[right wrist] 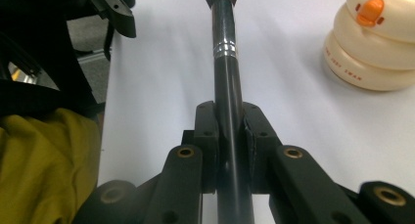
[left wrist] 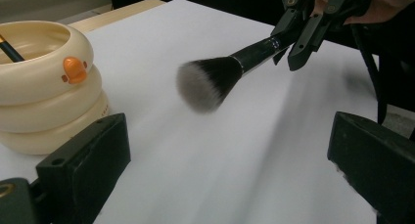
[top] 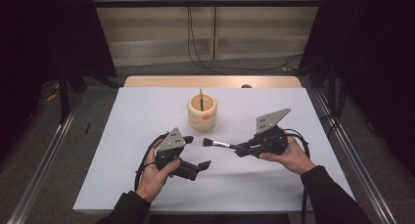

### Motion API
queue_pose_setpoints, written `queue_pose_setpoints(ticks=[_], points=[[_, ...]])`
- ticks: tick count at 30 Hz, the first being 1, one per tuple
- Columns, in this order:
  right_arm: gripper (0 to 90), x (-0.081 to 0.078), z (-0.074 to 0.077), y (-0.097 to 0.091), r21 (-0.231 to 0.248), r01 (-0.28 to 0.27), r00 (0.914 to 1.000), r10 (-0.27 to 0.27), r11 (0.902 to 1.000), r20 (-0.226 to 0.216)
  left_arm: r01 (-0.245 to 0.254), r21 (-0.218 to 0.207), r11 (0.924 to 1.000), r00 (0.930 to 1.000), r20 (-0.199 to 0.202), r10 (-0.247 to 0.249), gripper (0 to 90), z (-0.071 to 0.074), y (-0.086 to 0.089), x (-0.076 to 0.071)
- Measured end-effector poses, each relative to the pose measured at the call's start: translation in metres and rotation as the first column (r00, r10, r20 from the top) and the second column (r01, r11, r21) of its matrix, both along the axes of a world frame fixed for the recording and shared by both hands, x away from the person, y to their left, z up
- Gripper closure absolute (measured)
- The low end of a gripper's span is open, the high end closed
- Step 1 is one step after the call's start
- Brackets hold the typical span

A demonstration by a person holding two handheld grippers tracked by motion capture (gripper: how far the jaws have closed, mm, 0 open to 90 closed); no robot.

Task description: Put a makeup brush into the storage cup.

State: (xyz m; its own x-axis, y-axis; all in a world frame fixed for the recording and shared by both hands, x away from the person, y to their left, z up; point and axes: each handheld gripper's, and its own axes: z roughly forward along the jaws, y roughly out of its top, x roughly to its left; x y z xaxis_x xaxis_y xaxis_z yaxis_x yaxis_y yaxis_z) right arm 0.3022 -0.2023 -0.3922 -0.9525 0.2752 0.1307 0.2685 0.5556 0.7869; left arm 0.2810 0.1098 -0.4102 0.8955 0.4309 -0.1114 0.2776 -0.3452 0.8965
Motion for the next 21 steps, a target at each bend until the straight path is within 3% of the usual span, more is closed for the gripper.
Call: queue_pose_setpoints(ticks=[7, 16, 17, 21], points=[[80.1, -0.0039, 0.0033, 0.0019, 0.057, -0.016, 0.9994, 0.014, 0.9982, 0.032, 0.000, -0.024, 0.9997, 0.9997, 0.024, 0.000, 3.2, 0.0033, 0.0018, -0.0020], [80.1, -0.0052, 0.0053, 0.0023, 0.110, -0.016, 0.9992, 0.012, 0.9938, 0.038, 0.010, -0.069, 0.9976, 0.9998, 0.018, -0.009, 3.0, 0.0048, 0.0005, -0.0019], [80.1, -0.0053, 0.0059, 0.0019, 0.117, -0.012, 0.9991, 0.007, 0.9931, 0.043, 0.026, -0.089, 0.9957, 0.9996, 0.016, -0.024, 3.3, 0.0045, 0.0001, -0.0011], [80.1, -0.0053, 0.0088, -0.0005, 0.160, -0.007, 0.9990, 0.000, 0.9870, 0.045, -0.012, -0.092, 0.9957, 0.9998, 0.018, 0.013, 3.6, 0.0065, -0.0013, -0.0015]])
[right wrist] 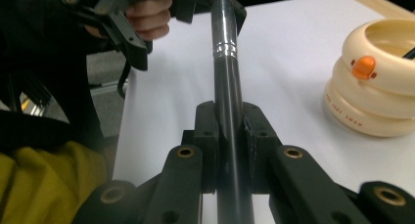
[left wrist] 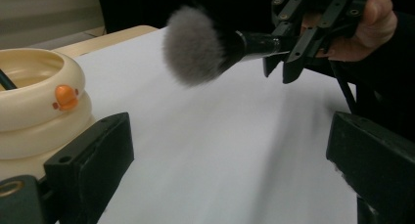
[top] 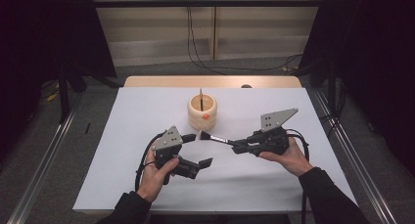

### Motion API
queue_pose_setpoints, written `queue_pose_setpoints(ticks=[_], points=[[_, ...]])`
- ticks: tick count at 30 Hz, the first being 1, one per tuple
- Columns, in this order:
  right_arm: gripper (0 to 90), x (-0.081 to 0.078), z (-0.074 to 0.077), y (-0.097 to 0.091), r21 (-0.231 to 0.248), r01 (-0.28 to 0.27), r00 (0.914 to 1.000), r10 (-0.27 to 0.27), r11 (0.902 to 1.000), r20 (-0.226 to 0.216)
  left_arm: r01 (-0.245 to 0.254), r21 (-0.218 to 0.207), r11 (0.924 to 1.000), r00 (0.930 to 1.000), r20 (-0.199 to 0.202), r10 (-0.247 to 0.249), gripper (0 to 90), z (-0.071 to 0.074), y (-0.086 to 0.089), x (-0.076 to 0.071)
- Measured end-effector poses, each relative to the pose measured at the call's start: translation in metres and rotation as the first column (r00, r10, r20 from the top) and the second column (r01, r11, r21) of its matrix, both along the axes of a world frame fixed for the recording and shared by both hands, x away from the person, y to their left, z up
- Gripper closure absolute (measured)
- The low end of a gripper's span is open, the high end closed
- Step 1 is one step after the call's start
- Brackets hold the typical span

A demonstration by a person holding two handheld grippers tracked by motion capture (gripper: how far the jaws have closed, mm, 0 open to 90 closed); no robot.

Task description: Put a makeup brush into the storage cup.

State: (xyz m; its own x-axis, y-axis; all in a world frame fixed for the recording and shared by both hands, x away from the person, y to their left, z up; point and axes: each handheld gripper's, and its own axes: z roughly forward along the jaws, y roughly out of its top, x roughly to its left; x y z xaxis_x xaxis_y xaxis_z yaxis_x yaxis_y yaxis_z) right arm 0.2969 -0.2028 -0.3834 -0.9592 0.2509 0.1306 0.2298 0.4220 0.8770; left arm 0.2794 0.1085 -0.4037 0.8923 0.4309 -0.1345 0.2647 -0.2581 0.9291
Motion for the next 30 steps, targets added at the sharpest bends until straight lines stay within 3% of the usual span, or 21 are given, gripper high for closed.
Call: queue_pose_setpoints(ticks=[5, 12, 16, 18, 21, 25, 30], points=[[80.1, 0.000, 0.002, -0.002, 0.038, 0.018, 0.9998, -0.019, 0.9991, 0.012, -0.004, -0.019, 0.9998, 1.0000, 0.005, 0.004, 3.8, 0.003, -0.001, 0.001], [80.1, -0.001, 0.004, -0.002, 0.052, 0.027, 0.9992, -0.029, 0.9983, 0.029, 0.031, -0.046, 0.9985, 0.9992, 0.027, -0.030, 4.1, 0.008, -0.008, 0.001], [80.1, -0.001, 0.005, -0.002, 0.062, 0.031, 0.9990, -0.033, 0.9976, 0.030, 0.046, -0.048, 0.9978, 0.9981, 0.044, -0.044, 5.2, 0.011, -0.013, 0.000], [80.1, -0.001, 0.005, -0.003, 0.063, 0.033, 0.9988, -0.035, 0.9975, 0.033, 0.045, -0.045, 0.9980, 0.9985, 0.033, -0.044, 10.5, 0.014, -0.015, 0.001], [80.1, -0.001, 0.006, -0.004, 0.068, 0.043, 0.9986, -0.045, 0.9968, 0.029, 0.044, -0.062, 0.9971, 0.9982, 0.042, -0.042, 8.7, 0.018, -0.019, 0.003], [80.1, -0.001, 0.006, -0.004, 0.067, 0.040, 0.9986, -0.042, 0.9969, 0.031, 0.044, -0.044, 0.9981, 0.9975, 0.057, -0.041, 9.2, 0.021, -0.025, 0.002], [80.1, -0.001, 0.007, -0.004, 0.067, 0.041, 0.9985, -0.043, 0.9969, 0.035, 0.029, -0.064, 0.9976, 0.9978, 0.062, -0.025, 18.3, 0.022, -0.026, 0.003]])
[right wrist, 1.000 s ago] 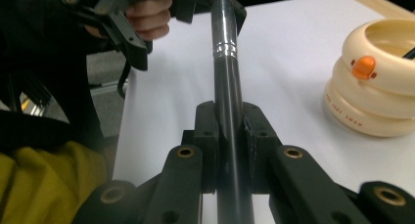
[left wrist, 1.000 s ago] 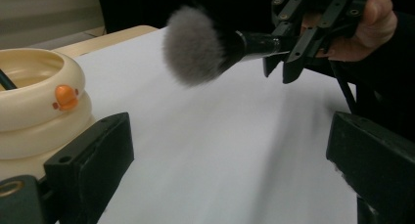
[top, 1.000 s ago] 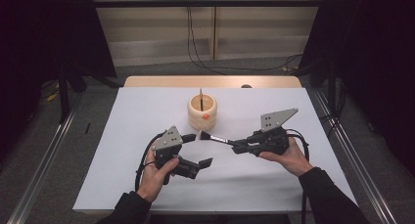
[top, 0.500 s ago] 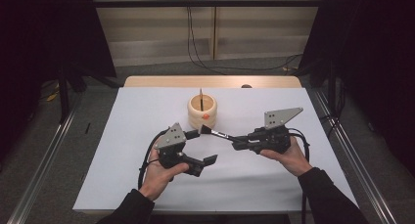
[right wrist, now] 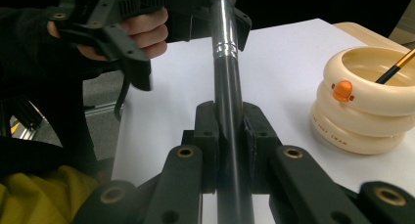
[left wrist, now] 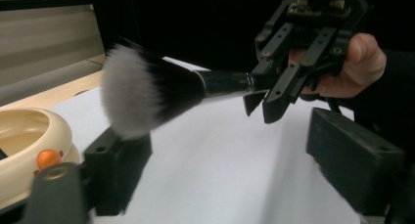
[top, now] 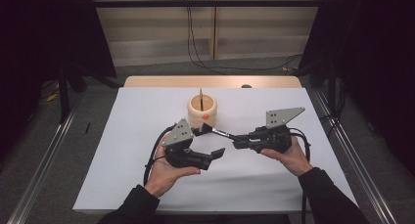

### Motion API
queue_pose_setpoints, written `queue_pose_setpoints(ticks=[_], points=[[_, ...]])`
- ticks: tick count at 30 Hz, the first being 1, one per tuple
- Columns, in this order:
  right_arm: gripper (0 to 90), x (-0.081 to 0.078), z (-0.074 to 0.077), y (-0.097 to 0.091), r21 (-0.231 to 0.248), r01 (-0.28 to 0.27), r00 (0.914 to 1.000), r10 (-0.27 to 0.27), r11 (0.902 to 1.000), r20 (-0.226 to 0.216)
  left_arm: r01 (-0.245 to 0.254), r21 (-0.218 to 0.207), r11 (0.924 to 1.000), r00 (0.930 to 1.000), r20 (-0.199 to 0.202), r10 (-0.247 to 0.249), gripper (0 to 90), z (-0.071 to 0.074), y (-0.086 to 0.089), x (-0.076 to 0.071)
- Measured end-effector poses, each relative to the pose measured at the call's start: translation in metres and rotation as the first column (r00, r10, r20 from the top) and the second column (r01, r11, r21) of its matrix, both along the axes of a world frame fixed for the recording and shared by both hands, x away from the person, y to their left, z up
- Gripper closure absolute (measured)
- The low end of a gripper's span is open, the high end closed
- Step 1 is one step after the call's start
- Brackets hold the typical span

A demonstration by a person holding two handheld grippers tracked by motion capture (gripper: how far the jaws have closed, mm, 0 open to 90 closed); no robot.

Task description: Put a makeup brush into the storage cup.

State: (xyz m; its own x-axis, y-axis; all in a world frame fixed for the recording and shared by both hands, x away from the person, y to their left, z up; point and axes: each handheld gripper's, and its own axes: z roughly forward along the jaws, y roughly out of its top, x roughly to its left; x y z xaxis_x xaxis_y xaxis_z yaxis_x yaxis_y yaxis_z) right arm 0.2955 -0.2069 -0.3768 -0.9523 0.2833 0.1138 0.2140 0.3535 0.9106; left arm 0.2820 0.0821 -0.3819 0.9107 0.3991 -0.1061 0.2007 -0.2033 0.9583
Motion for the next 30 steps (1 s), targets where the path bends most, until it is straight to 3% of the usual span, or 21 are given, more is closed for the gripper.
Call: queue_pose_setpoints(ticks=[3, 11, 17, 19, 24, 30], points=[[80.1, 0.000, 0.000, 0.001, -0.001, -0.005, 1.0000, 0.005, 1.0000, 0.004, 0.016, -0.022, 0.9996, 0.9998, 0.009, -0.016, 25.3, 0.001, 0.002, 0.001], [80.1, -0.001, 0.000, 0.002, 0.001, -0.006, 0.9999, 0.006, 1.0000, 0.010, 0.041, -0.067, 0.9969, 0.9986, -0.029, -0.044, 34.6, 0.001, -0.002, 0.006], [80.1, -0.001, 0.000, 0.002, 0.005, -0.013, 0.9999, 0.013, 0.9999, 0.009, 0.076, -0.073, 0.9945, 0.9957, -0.047, -0.079, 44.1, 0.001, -0.006, 0.009], [80.1, -0.001, 0.000, 0.002, 0.008, -0.014, 0.9998, 0.014, 0.9999, 0.011, 0.066, -0.078, 0.9947, 0.9964, -0.048, -0.070, 48.5, 0.001, -0.005, 0.010], [80.1, -0.001, -0.001, 0.003, 0.005, -0.019, 0.9997, 0.019, 0.9998, 0.013, 0.077, -0.126, 0.9890, 0.9932, -0.077, -0.087, 57.4, 0.003, -0.001, 0.013], [80.1, -0.001, -0.001, 0.003, 0.007, -0.028, 0.9996, 0.028, 0.9996, 0.011, 0.097, -0.116, 0.9885, 0.9929, -0.058, -0.104, 55.8, 0.006, -0.001, 0.013]])
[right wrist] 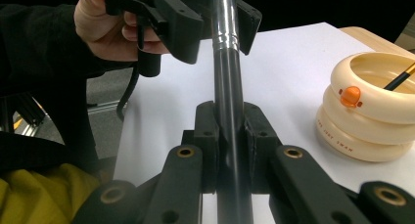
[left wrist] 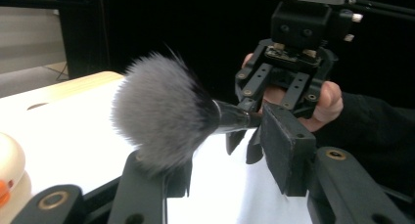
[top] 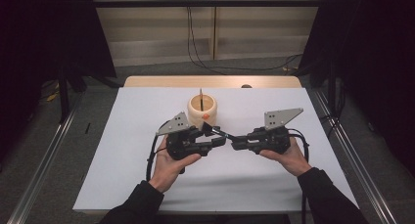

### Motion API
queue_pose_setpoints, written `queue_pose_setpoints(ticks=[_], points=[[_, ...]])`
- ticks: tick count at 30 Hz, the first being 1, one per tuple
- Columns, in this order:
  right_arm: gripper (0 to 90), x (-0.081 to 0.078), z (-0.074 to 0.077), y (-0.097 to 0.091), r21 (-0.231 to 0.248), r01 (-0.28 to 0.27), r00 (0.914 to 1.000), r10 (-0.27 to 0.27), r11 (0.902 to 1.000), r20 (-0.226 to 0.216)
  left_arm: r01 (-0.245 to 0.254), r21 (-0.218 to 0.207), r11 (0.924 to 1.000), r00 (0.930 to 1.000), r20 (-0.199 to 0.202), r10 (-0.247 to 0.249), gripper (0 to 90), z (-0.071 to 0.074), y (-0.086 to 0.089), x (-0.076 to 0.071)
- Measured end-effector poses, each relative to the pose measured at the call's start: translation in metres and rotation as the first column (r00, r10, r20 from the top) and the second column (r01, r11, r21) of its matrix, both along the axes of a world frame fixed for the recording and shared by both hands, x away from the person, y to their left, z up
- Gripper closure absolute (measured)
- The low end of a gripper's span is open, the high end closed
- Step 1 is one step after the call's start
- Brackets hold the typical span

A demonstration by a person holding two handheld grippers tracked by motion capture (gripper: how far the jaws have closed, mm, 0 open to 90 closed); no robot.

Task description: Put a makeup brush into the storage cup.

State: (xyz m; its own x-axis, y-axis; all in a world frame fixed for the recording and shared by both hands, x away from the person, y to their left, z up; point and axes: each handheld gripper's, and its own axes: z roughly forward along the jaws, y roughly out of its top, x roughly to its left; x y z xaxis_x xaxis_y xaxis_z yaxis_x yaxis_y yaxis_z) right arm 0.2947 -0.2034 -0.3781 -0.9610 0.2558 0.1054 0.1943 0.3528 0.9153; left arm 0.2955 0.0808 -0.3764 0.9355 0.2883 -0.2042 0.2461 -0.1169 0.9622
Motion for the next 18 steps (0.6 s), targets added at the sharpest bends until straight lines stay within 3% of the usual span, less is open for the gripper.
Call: queue_pose_setpoints(ticks=[1, 5, 7, 11, 14, 18], points=[[80.1, 0.0000, -0.0002, 0.0001, -0.001, 0.002, 1.0000, -0.002, 1.0000, 0.002, 0.017, -0.015, 0.9997, 0.9998, -0.006, -0.017, 54.6, 0.0003, -0.0004, 0.0004], [80.1, -0.0002, -0.0003, 0.0008, -0.002, -0.006, 1.0000, 0.006, 1.0000, 0.007, 0.010, -0.027, 0.9996, 0.9999, -0.006, -0.010, 53.4, 0.0026, -0.0016, 0.0031], [80.1, -0.0005, -0.0006, 0.0013, -0.005, 0.000, 1.0000, 0.000, 1.0000, 0.008, 0.006, -0.059, 0.9982, 0.9995, -0.030, -0.008, 53.3, 0.0035, -0.0024, 0.0052], [80.1, -0.0010, -0.0003, 0.0020, -0.004, -0.013, 0.9999, 0.013, 0.9999, 0.010, 0.015, -0.056, 0.9983, 0.9990, -0.042, -0.018, 63.6, 0.0049, -0.0013, 0.0064], [80.0, -0.0007, -0.0012, 0.0026, -0.007, -0.014, 0.9998, 0.014, 0.9999, 0.011, 0.022, -0.054, 0.9983, 0.9981, -0.055, -0.025, 66.5, 0.0059, -0.0009, 0.0062], [79.3, -0.0006, -0.0036, 0.0048, -0.017, -0.021, 0.9997, 0.021, 0.9996, 0.013, 0.048, -0.086, 0.9952, 0.9959, -0.073, -0.054, 71.5, 0.0085, -0.0005, 0.0060]])
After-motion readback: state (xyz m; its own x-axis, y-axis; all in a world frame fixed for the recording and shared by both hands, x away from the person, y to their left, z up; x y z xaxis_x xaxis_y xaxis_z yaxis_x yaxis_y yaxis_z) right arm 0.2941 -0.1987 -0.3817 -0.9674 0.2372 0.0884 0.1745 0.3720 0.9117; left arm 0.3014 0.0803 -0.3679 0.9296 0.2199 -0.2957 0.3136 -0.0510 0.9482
